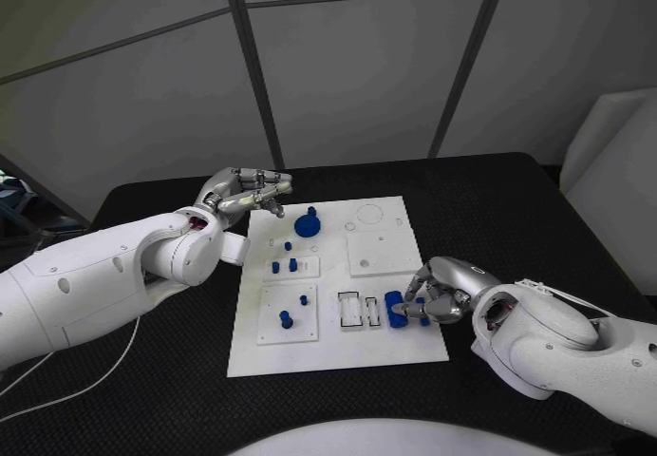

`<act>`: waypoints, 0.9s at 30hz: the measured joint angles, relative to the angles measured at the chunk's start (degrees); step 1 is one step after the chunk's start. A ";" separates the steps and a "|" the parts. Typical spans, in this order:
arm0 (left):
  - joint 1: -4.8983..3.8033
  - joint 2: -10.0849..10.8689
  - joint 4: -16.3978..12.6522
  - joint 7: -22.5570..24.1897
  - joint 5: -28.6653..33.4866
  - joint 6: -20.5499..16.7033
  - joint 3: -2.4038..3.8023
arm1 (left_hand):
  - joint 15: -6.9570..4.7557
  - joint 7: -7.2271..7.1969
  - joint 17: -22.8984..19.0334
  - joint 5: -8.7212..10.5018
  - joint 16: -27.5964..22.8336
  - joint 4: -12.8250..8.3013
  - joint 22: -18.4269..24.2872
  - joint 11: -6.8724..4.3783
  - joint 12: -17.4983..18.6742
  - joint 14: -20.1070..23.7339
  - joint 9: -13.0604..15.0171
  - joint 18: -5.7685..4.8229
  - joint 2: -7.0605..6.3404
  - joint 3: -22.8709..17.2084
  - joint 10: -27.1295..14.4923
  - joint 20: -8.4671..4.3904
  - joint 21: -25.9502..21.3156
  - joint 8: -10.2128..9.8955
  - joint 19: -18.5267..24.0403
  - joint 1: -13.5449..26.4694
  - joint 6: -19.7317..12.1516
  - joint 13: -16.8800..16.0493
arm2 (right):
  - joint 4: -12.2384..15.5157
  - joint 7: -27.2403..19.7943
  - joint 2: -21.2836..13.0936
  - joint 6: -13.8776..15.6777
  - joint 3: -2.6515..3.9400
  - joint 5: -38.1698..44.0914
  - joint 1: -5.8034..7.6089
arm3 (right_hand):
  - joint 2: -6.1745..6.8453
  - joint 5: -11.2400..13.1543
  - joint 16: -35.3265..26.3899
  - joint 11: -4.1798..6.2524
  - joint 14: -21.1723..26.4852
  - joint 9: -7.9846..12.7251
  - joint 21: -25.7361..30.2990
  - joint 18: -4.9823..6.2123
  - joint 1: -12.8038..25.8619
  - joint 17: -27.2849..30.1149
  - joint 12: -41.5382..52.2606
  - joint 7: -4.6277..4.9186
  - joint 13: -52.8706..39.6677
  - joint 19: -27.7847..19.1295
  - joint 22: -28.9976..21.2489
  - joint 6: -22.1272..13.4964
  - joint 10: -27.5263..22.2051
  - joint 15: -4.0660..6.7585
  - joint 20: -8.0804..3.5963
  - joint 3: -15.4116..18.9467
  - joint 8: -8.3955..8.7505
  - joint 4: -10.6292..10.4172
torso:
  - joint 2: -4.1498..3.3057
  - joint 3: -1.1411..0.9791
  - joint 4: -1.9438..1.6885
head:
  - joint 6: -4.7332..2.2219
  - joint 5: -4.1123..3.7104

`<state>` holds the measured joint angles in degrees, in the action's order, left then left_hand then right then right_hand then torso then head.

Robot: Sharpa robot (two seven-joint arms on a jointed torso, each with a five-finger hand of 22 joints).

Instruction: Assemble the parts on the task board

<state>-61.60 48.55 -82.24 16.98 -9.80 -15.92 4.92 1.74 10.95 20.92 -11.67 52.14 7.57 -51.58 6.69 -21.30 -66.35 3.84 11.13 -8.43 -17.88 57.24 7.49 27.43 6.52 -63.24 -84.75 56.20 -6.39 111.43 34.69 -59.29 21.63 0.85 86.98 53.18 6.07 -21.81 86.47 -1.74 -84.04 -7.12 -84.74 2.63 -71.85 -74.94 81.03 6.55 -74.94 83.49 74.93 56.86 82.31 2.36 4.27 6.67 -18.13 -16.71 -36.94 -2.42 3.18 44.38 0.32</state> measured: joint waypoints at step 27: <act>0.01 0.40 -0.33 -0.03 0.06 0.06 0.00 | 0.00 0.00 -0.04 0.00 0.00 -0.09 -0.01 0.20 0.00 0.00 0.00 0.00 0.00 -0.09 -0.20 0.00 0.00 0.23 0.00 0.00 0.00 0.00 | -2.81 1.79 4.71 -2.10 0.61 2.45 -1.23 | -1.22 -0.27 0.44 0.52 0.00 -0.91 -0.68 0.00 1.19 0.01 0.12 -1.27 0.01 0.17 -0.01 1.48 0.51 0.00 -0.18 1.31 -2.08 -0.05 | -0.04 0.04 -0.04 | 0.98 0.42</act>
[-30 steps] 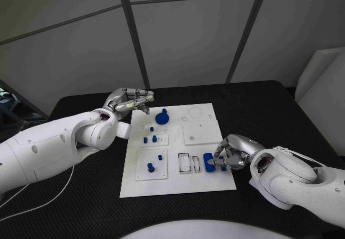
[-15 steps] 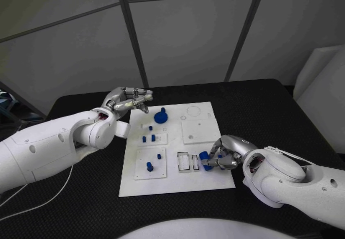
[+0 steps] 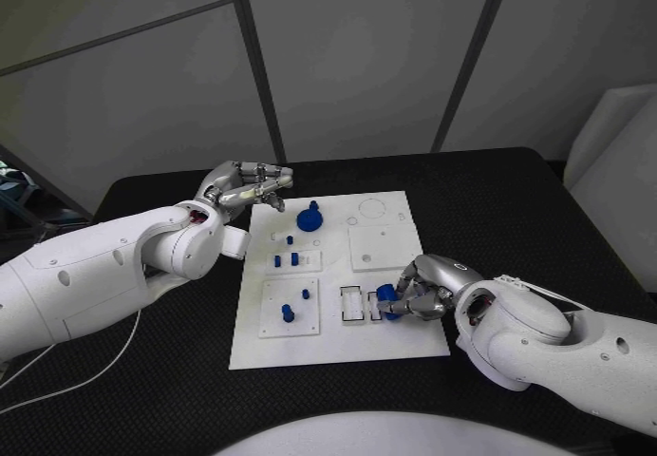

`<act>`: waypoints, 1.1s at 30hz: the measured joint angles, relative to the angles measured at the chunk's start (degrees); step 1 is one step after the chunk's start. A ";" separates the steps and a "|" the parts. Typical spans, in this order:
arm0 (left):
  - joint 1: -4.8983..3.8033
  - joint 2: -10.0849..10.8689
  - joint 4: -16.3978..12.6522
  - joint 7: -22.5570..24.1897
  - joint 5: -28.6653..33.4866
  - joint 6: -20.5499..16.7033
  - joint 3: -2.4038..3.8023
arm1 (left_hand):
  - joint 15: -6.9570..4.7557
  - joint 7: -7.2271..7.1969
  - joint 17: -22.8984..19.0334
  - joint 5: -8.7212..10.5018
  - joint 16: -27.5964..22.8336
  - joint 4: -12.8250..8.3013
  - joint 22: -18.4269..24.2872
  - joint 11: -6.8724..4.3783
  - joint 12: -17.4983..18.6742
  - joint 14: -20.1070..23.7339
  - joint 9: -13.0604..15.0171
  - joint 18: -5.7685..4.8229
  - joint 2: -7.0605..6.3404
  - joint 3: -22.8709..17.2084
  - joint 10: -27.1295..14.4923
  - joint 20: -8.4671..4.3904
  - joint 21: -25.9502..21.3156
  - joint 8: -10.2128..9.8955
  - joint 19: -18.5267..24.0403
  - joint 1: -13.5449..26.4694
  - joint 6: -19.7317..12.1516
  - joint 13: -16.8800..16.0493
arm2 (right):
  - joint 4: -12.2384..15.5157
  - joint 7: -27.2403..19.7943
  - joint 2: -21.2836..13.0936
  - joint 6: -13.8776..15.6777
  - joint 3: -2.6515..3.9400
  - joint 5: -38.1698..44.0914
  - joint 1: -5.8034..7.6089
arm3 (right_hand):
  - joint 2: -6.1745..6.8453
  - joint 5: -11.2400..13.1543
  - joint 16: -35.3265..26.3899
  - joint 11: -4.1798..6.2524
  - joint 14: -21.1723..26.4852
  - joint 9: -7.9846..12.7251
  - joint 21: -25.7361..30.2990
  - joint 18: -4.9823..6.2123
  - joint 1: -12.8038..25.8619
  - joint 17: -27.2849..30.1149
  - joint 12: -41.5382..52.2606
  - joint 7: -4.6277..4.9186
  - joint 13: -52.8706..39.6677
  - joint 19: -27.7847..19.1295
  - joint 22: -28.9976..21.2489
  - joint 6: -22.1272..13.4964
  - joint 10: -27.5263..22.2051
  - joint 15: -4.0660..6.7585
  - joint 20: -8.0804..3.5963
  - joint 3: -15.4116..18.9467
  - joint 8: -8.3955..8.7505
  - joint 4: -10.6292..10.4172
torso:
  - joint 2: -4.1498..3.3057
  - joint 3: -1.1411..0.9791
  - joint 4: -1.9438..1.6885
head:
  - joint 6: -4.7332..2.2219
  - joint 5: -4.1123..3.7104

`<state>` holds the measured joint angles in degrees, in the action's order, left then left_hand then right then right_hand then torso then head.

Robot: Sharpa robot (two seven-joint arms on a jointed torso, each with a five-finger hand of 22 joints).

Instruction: Assemble the parts on the task board

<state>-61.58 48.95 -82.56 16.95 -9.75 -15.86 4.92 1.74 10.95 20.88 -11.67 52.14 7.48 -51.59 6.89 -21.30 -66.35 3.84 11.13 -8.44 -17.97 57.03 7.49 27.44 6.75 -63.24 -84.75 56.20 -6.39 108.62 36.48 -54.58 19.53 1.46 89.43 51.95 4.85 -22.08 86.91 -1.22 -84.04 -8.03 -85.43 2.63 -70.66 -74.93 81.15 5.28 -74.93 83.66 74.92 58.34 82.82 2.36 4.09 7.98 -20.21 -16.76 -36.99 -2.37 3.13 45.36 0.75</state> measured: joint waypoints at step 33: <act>0.00 0.04 -0.20 -0.01 0.04 0.21 0.00 | 0.00 0.00 0.01 0.00 0.00 -0.06 0.00 0.00 0.00 0.00 0.00 0.00 0.00 -0.06 0.00 0.00 0.00 0.00 0.00 0.00 0.00 0.00 | 4.16 1.11 -0.08 10.15 -0.34 -4.91 -0.77 | -3.43 -6.67 0.23 1.44 0.00 -1.09 -1.94 -0.90 -2.84 0.01 0.00 -1.06 0.00 0.41 -0.01 1.93 1.00 1.44 -1.23 0.74 -1.98 0.08 | -0.01 0.06 0.02 | -0.45 0.64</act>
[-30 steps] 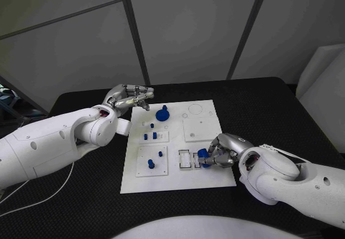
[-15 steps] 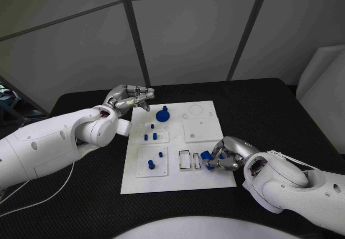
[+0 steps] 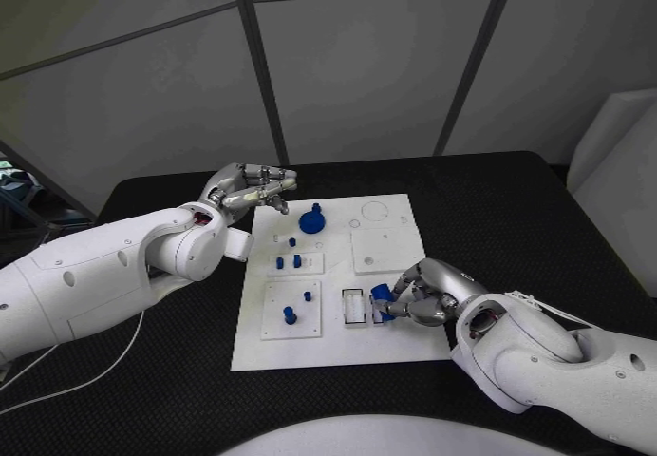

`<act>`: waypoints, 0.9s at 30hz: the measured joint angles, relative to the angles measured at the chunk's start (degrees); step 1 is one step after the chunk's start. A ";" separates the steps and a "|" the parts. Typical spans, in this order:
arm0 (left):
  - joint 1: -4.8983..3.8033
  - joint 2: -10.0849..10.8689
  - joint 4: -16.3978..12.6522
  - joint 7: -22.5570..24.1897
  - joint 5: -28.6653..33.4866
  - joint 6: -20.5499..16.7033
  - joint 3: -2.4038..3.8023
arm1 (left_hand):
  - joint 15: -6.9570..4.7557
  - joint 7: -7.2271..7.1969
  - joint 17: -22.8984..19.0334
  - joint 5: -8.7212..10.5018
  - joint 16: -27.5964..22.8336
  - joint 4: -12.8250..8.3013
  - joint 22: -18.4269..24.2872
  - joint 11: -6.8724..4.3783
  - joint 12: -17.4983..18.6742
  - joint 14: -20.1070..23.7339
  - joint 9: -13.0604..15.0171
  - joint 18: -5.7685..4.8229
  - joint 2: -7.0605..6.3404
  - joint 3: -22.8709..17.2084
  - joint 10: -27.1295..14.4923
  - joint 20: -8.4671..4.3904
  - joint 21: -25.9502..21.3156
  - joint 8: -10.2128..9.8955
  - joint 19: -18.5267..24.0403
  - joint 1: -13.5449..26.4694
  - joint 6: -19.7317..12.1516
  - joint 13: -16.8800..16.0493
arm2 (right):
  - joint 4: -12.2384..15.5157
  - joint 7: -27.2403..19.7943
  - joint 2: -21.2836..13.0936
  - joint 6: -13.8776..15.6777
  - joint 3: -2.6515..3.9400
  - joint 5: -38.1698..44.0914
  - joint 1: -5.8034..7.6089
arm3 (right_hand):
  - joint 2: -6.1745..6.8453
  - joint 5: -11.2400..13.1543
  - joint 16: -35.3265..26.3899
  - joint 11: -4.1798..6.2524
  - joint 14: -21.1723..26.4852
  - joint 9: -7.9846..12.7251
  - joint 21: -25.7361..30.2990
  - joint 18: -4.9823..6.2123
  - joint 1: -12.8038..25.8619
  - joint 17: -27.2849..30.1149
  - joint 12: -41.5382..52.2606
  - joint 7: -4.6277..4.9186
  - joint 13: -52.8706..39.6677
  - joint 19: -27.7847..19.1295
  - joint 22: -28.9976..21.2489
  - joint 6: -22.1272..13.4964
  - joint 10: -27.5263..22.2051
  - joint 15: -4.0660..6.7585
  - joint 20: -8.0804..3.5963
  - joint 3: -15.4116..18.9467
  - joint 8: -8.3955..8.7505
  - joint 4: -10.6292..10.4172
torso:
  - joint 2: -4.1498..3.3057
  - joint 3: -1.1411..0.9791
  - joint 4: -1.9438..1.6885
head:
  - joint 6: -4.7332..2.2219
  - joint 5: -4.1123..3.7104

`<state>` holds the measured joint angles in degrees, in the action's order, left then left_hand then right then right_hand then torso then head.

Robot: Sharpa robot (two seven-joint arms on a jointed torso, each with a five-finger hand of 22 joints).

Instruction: Assemble the parts on the task board

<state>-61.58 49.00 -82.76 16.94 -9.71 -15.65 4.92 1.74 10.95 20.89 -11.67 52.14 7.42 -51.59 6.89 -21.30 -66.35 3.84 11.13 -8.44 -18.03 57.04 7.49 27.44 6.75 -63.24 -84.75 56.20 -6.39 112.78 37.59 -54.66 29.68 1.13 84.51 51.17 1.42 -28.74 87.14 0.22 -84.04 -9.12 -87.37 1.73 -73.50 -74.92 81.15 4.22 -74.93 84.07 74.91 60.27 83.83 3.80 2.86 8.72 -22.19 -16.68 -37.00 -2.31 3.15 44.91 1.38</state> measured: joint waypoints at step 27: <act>-0.01 -0.46 0.07 -0.03 0.01 0.26 0.00 | 0.00 0.00 -0.06 0.00 0.00 -0.15 0.00 0.00 -0.27 0.00 0.00 0.00 0.00 -0.15 0.00 0.00 0.00 0.00 0.00 0.00 0.00 -0.03 | -4.27 0.31 6.59 -2.57 0.11 -0.76 0.06 | -0.96 7.66 0.00 0.42 0.21 -4.67 0.00 0.01 6.90 0.01 -0.83 -1.01 0.00 -0.23 -0.01 1.18 0.00 0.20 -0.22 4.17 -1.12 -0.08 | -0.09 -0.07 0.04 | 0.35 1.22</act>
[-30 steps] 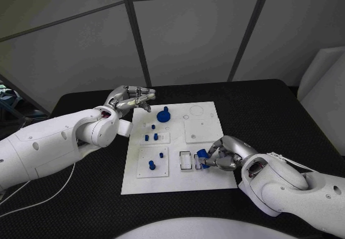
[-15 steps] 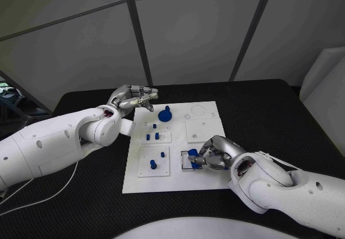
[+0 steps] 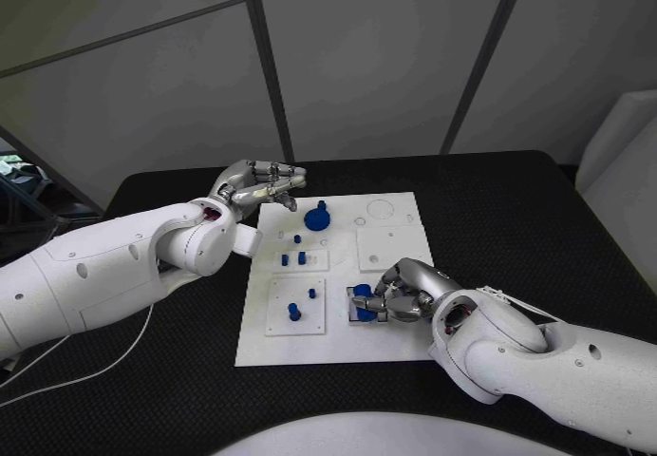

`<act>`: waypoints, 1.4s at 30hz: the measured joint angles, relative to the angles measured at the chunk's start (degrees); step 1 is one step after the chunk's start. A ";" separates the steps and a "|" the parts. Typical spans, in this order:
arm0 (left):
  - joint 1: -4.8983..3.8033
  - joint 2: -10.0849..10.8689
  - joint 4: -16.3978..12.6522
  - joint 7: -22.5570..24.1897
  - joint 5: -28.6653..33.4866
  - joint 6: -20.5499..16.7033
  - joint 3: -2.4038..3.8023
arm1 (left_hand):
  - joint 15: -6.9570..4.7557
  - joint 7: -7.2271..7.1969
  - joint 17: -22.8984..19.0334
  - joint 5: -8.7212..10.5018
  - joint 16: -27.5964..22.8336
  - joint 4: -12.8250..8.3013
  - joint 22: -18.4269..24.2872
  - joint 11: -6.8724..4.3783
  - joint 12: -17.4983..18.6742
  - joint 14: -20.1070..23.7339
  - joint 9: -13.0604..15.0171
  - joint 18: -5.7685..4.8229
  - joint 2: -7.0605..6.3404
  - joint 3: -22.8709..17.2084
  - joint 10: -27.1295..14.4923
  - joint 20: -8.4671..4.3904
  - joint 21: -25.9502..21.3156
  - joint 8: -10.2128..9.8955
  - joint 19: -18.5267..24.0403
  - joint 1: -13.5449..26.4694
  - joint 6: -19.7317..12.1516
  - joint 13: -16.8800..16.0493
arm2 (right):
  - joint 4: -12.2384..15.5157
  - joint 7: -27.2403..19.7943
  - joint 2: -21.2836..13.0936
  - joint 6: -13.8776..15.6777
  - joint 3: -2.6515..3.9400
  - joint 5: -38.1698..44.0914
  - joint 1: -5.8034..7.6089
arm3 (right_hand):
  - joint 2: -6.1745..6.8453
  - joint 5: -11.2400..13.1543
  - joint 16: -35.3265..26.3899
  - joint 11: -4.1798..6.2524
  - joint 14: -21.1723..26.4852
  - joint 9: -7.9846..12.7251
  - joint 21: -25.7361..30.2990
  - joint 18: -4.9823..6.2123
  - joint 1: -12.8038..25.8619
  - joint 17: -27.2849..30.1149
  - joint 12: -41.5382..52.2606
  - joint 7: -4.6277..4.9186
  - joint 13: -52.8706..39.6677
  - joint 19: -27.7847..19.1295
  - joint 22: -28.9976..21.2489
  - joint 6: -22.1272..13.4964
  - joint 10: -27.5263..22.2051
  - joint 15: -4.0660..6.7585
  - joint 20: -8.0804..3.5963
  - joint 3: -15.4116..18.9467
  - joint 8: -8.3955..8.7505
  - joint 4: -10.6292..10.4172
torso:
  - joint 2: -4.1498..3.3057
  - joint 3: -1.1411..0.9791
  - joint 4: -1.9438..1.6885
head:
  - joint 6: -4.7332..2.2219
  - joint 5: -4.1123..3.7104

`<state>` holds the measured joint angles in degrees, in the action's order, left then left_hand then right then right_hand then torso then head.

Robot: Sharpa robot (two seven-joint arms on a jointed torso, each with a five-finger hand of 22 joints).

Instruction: Assemble the parts on the task board

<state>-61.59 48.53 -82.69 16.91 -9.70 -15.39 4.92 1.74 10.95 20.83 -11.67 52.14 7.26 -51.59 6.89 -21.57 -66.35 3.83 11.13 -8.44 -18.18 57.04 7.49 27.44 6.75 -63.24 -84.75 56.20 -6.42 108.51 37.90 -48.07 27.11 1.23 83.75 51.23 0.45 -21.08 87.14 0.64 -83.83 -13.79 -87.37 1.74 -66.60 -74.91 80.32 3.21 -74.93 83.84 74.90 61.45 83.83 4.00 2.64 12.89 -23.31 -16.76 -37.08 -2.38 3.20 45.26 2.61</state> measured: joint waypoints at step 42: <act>0.00 0.25 -0.04 -0.03 0.02 0.62 0.00 | 0.00 0.00 -0.06 0.00 -0.22 -0.62 0.00 -0.21 -0.35 0.00 0.00 0.00 0.00 -0.95 -0.20 0.00 0.00 0.24 0.00 0.00 0.00 0.02 | 0.08 -2.77 -0.43 1.84 -0.02 4.13 0.00 | 3.14 9.81 -1.88 0.61 -0.21 -6.17 1.30 0.01 -7.90 0.01 -2.73 -0.45 -0.01 0.01 0.00 -1.19 -0.61 0.62 -0.42 -6.67 -5.12 6.79 | 0.03 -0.05 0.07 | 0.18 0.55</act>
<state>-61.59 48.79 -82.73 16.88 -9.68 -14.77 4.92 1.74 10.95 20.77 -11.67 51.92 6.64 -51.60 6.68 -21.91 -66.35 3.84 11.13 -8.44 -19.13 56.84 7.49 27.44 6.99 -63.24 -84.75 56.20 -6.40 108.59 35.13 -48.50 28.96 1.21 87.88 51.23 3.59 -11.27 85.26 1.25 -84.04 -19.96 -86.07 1.74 -74.50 -74.91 77.59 2.76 -74.94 83.85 74.90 60.26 83.22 4.63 2.22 6.22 -28.43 -9.97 -37.05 -2.43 3.26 45.44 3.16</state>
